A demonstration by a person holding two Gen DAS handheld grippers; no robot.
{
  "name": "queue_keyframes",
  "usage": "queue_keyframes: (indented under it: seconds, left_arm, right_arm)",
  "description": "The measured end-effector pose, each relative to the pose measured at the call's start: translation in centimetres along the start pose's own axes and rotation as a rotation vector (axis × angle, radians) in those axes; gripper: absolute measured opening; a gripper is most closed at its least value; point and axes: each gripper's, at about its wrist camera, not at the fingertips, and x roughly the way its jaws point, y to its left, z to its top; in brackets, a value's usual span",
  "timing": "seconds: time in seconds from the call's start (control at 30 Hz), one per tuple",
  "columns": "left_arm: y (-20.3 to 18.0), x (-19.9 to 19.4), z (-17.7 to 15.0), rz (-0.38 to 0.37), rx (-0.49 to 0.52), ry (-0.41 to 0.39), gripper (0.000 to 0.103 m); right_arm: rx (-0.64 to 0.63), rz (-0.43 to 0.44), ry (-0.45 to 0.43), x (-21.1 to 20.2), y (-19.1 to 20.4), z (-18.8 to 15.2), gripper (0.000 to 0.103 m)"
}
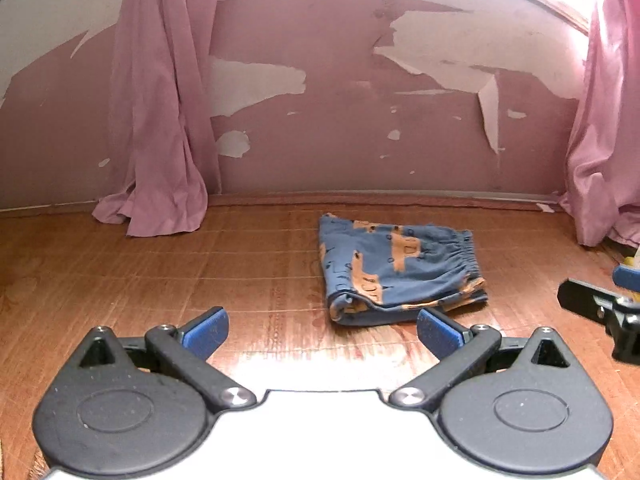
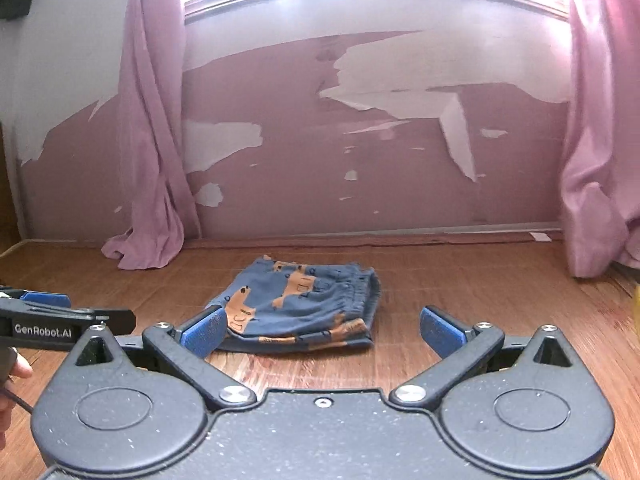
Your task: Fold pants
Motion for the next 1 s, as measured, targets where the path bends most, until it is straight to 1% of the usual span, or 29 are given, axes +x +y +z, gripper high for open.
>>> queue_keyframes:
  seconds: [0.27,0.8,1.0]
  left_arm:
    - [-0.8,-0.6,-1.3,-0.017,0.024,0.007,0.103]
    - [0.3,-0.2,-1.9,-0.012,-0.018,0.051,0.103]
    - [0.4,-0.2,-1.9,-0.008,-0.024,0.052,0.103]
  right_arm:
    - [0.017,-0.022,0.013,-0.7,-0.6,-0.9,0.102]
    - [0.027,-0.029,0.041,0.2,-1.1,-1.6,0.102]
    - [0.023,-0.026,0.043,0.1,-1.0,-1.6,0.102]
